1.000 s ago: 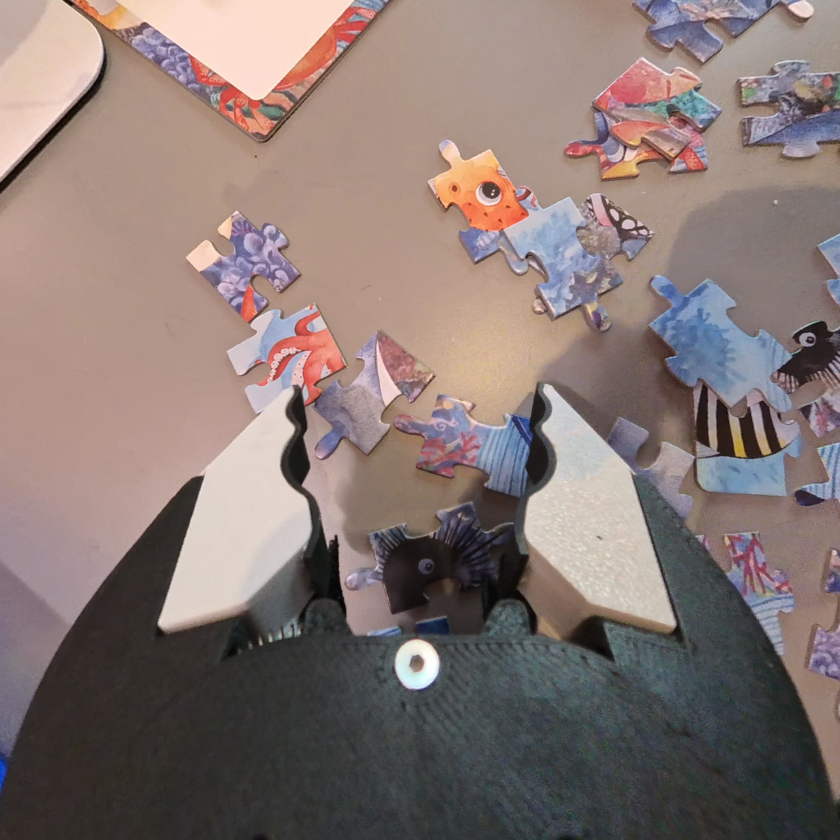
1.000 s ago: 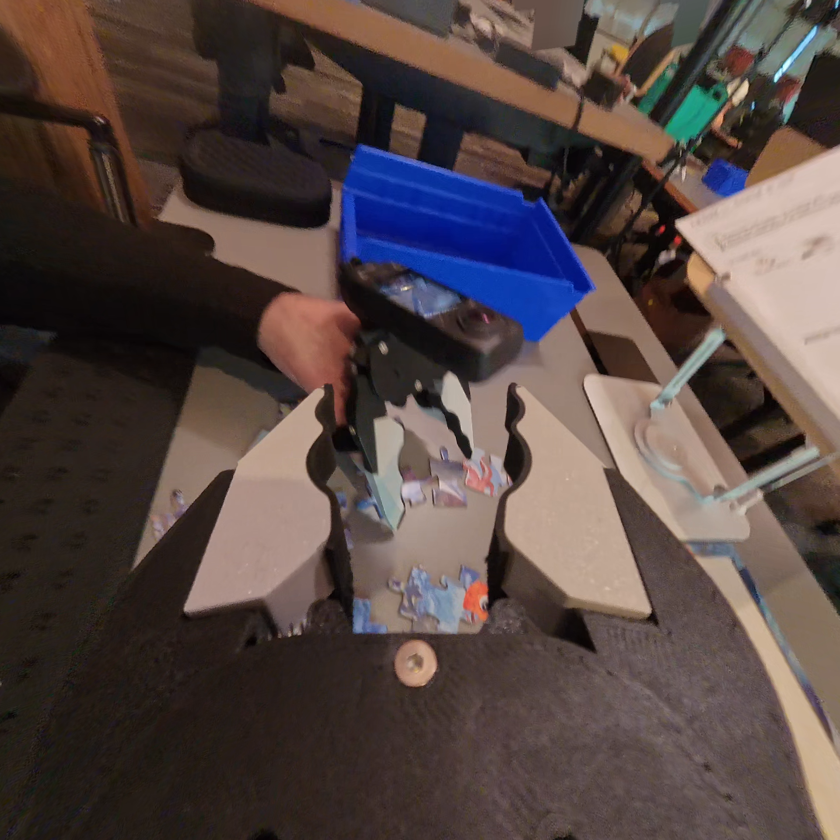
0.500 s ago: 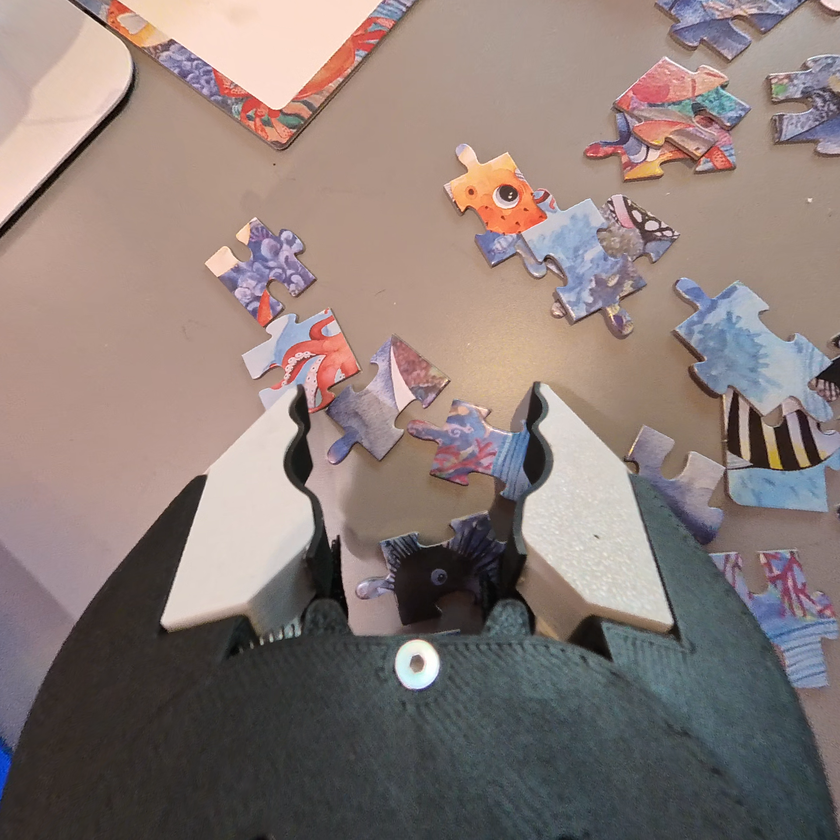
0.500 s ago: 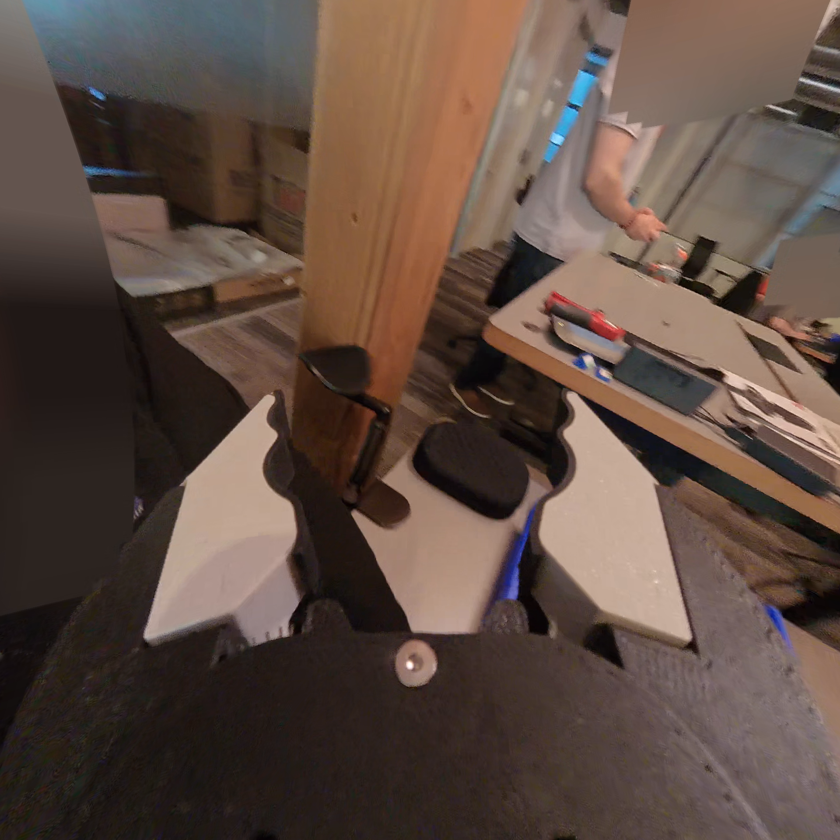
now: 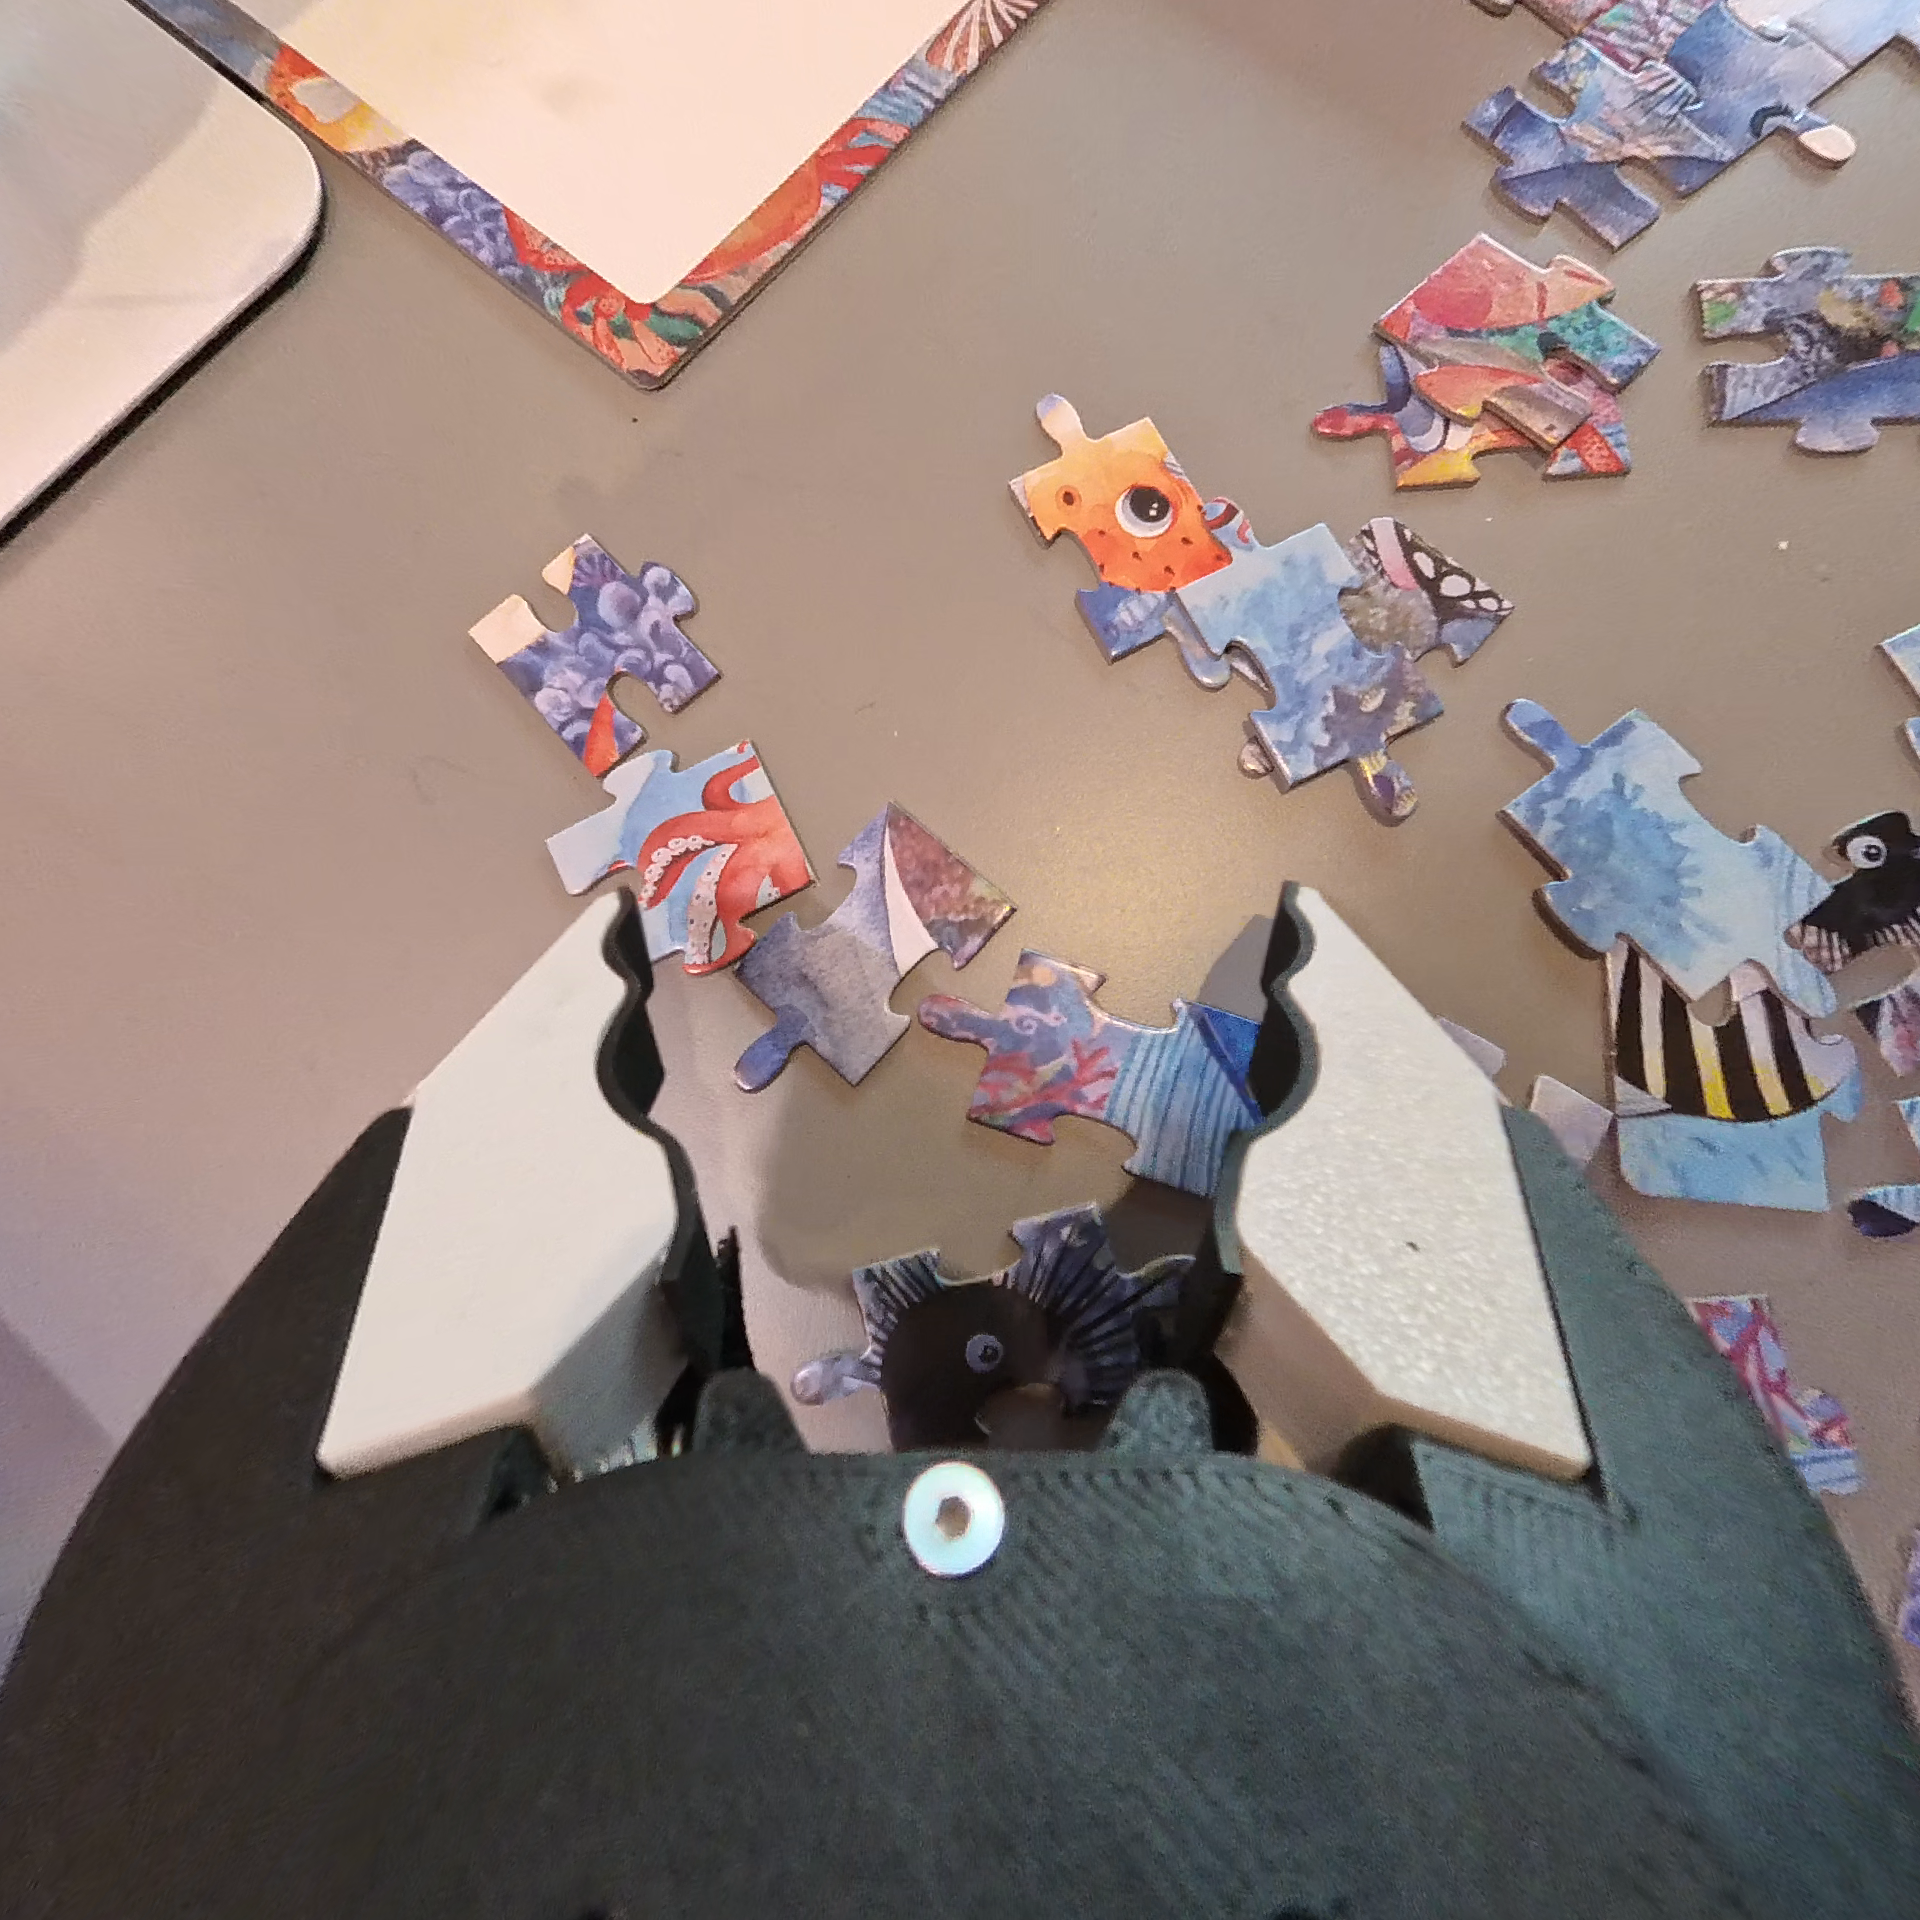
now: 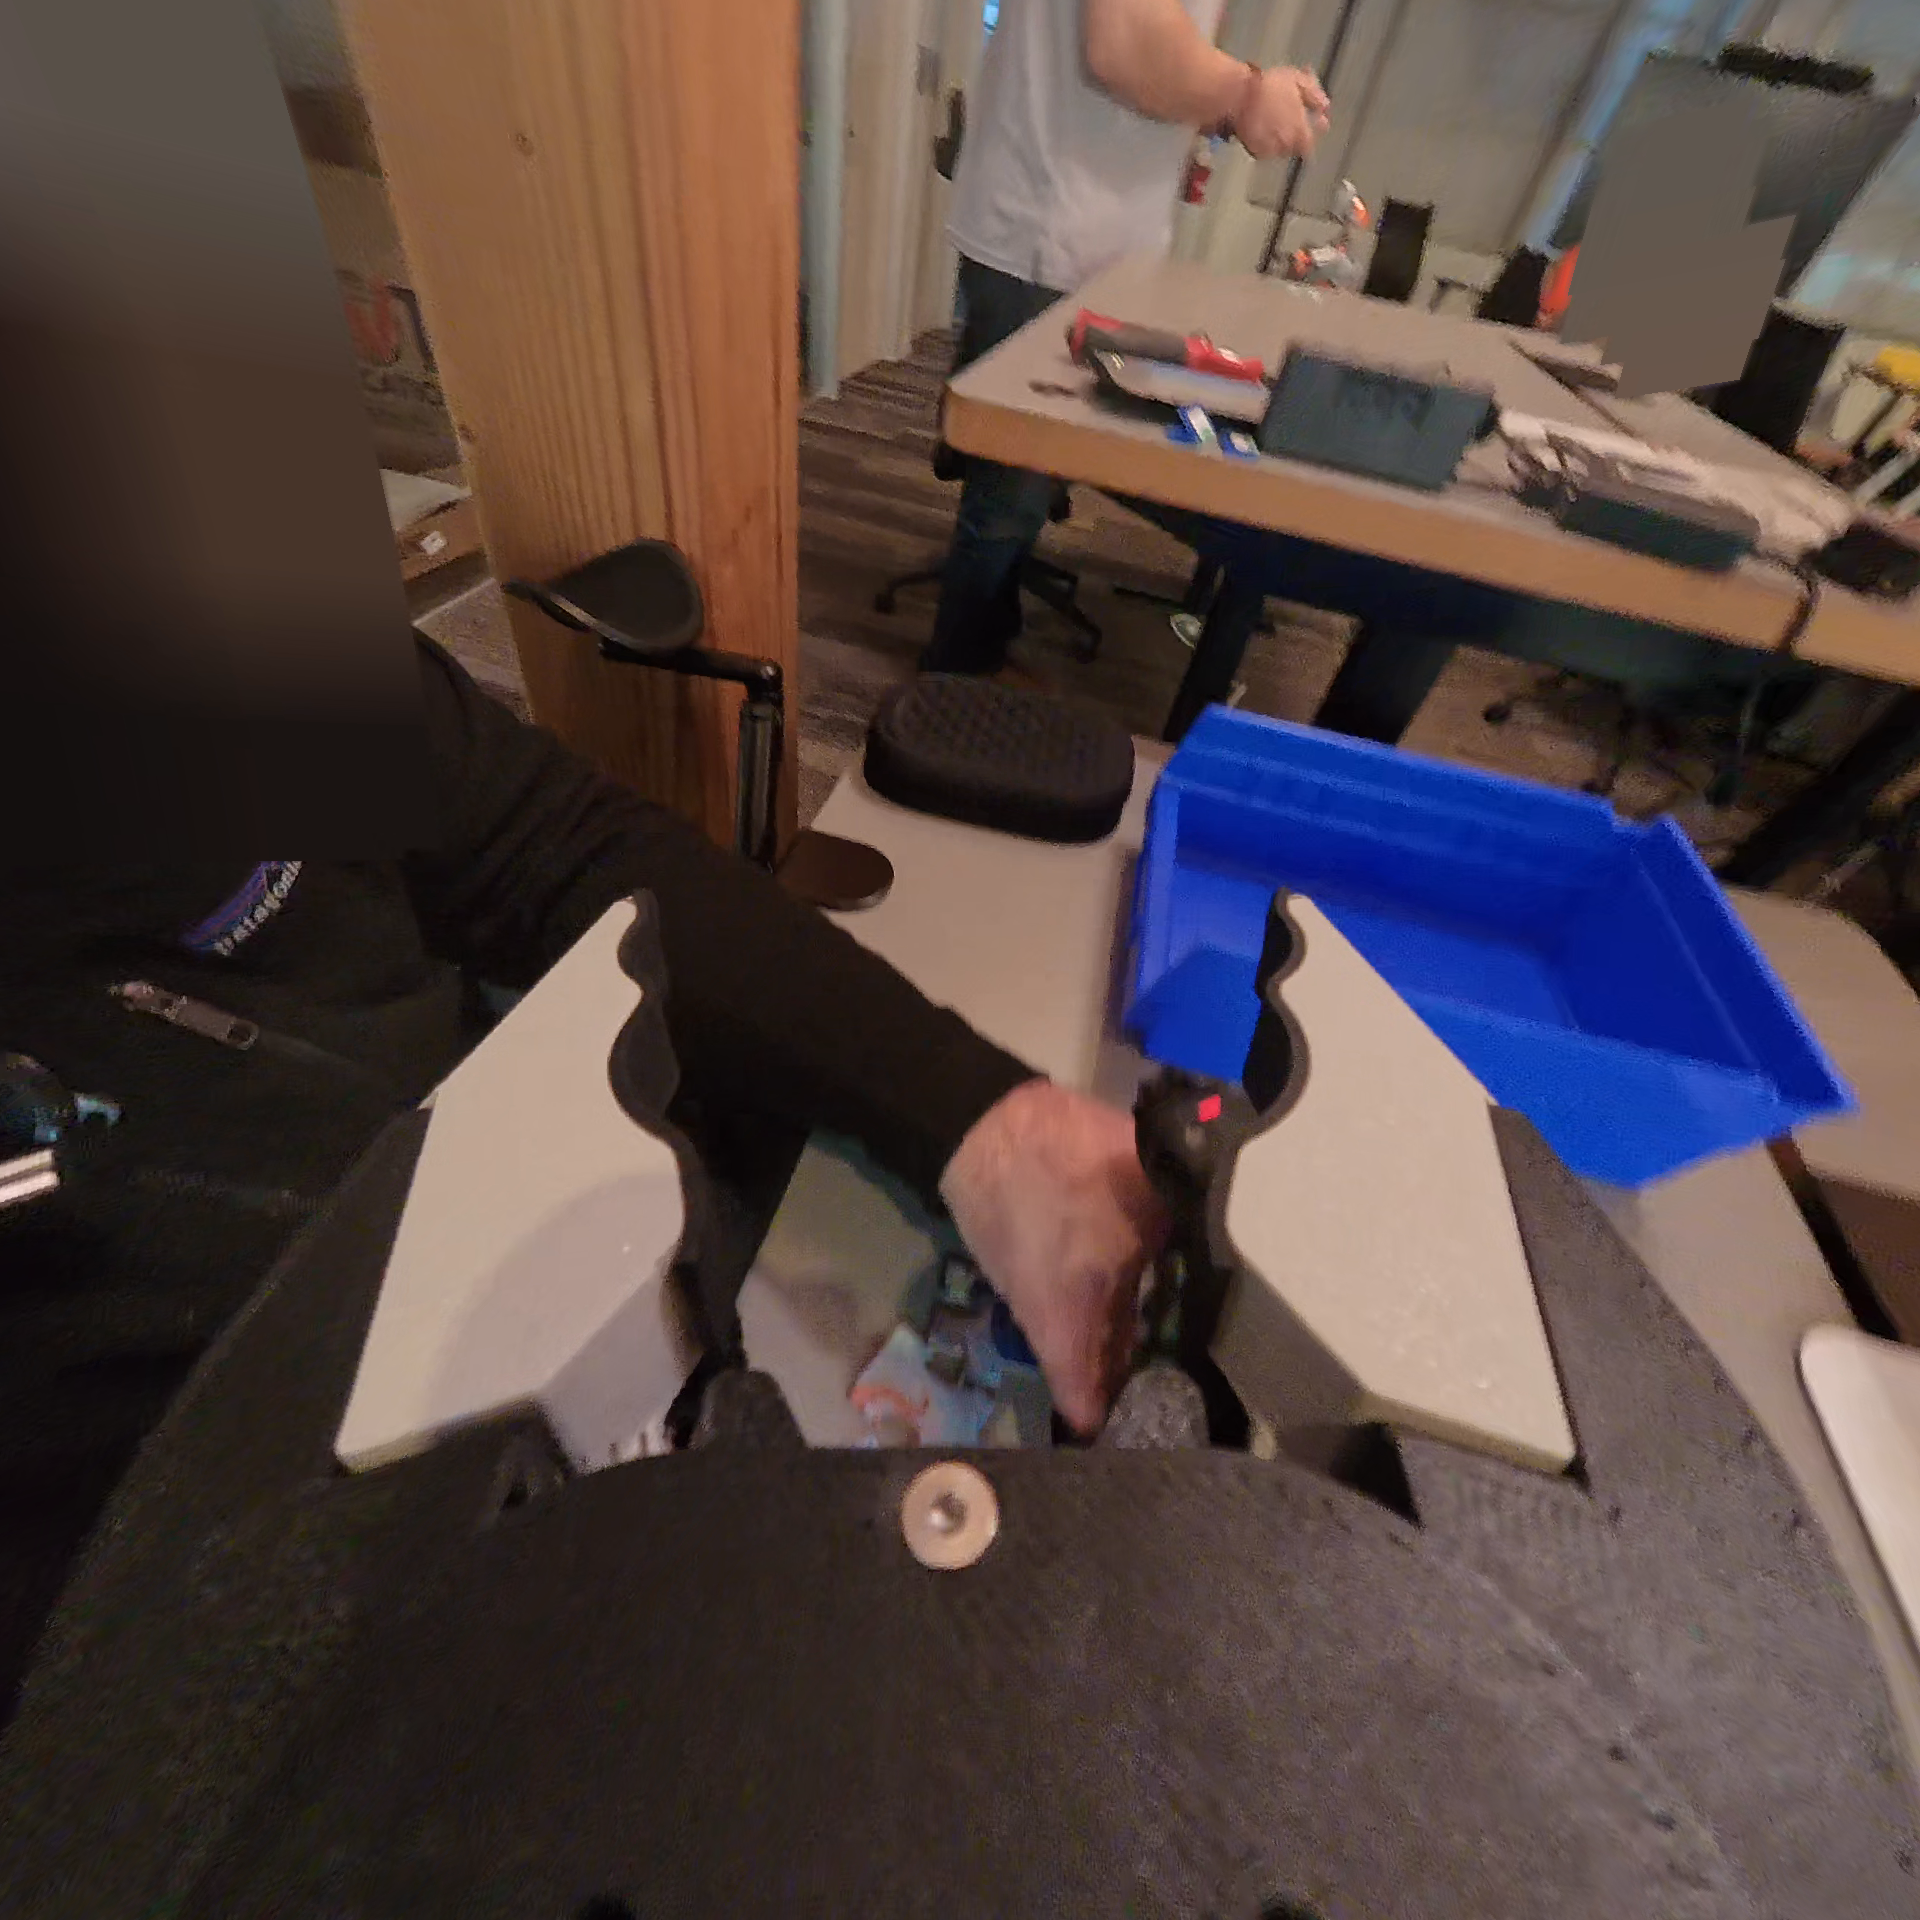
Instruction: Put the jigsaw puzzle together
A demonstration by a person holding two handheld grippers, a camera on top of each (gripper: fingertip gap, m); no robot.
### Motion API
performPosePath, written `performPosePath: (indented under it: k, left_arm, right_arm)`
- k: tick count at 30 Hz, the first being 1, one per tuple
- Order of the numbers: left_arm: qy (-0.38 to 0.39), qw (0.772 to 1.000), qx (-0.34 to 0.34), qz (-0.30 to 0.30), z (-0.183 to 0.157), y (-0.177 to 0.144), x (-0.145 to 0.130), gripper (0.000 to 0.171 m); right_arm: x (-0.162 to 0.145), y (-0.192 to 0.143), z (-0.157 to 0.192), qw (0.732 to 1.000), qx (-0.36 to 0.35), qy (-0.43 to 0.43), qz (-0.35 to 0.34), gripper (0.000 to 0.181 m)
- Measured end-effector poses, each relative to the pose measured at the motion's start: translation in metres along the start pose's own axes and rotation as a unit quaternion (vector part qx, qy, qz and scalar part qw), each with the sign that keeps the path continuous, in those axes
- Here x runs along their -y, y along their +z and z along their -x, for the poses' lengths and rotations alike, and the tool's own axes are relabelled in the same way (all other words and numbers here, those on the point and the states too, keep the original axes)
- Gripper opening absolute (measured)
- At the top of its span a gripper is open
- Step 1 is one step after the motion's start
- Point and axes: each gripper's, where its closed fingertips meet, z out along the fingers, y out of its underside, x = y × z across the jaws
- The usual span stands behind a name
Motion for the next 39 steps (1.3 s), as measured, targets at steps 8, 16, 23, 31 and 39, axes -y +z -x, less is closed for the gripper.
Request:
performPosePath:
  k: [8, 16, 23, 31, 39]
  left_arm:
    - [-0.031, 0.999, -0.005, 0.014, 0.003, 0.009, -0.007, 0.130]
    - [-0.073, 0.996, 0.039, 0.023, 0.020, 0.015, -0.009, 0.150]
    - [-0.062, 0.997, 0.034, -0.003, 0.015, 0.014, -0.006, 0.140]
    - [-0.073, 0.996, 0.043, -0.001, 0.015, 0.016, -0.006, 0.149]
    - [-0.088, 0.995, 0.054, 0.005, 0.019, 0.017, -0.009, 0.159]
  right_arm:
    - [-0.071, -0.041, -0.023, 0.994, -0.076, 0.077, 0.024, 0.103]
    - [-0.081, -0.039, -0.028, 0.993, -0.068, 0.097, 0.028, 0.102]
    - [-0.084, -0.044, -0.030, 0.993, -0.069, 0.094, 0.026, 0.098]
    - [-0.089, -0.049, -0.036, 0.992, -0.070, 0.104, 0.023, 0.093]
    - [-0.091, -0.057, -0.044, 0.991, -0.072, 0.116, 0.006, 0.086]
